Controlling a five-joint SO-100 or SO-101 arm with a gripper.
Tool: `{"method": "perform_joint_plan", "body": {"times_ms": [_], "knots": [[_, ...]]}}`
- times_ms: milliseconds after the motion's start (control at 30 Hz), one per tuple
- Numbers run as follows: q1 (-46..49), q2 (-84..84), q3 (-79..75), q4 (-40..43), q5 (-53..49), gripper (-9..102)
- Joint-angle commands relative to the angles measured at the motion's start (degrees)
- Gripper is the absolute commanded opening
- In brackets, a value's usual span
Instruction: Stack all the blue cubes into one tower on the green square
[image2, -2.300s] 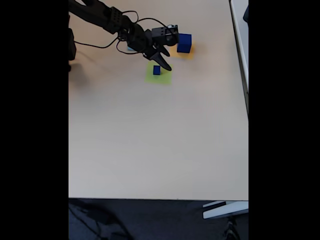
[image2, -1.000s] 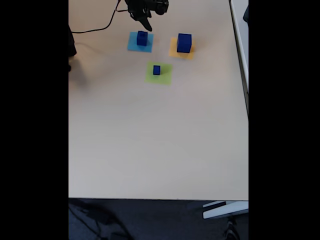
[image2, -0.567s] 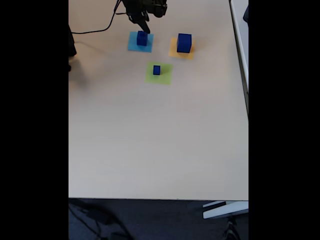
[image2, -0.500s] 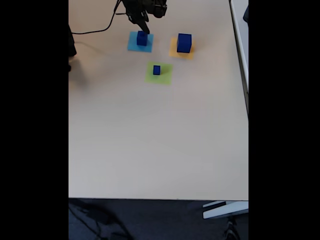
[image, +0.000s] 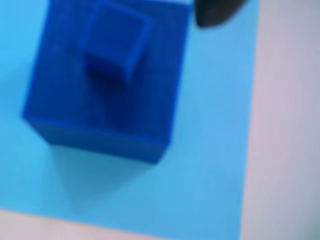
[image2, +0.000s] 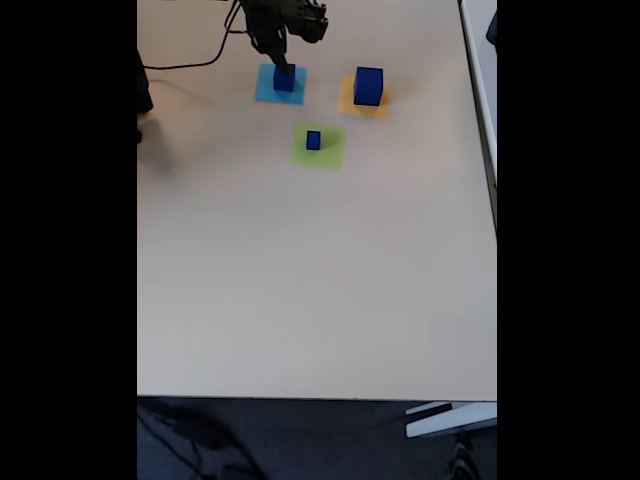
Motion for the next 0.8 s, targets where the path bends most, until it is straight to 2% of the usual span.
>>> {"method": "perform_joint_plan", "body": {"times_ms": [0,233,767], "knots": [[0.5,3.9,0.2,1.0,0.3,20],[1.5,2.9,0.4,1.0,-0.1,21],[1.5,-3.7,-9.8,4.2,-1.5,21]]}}
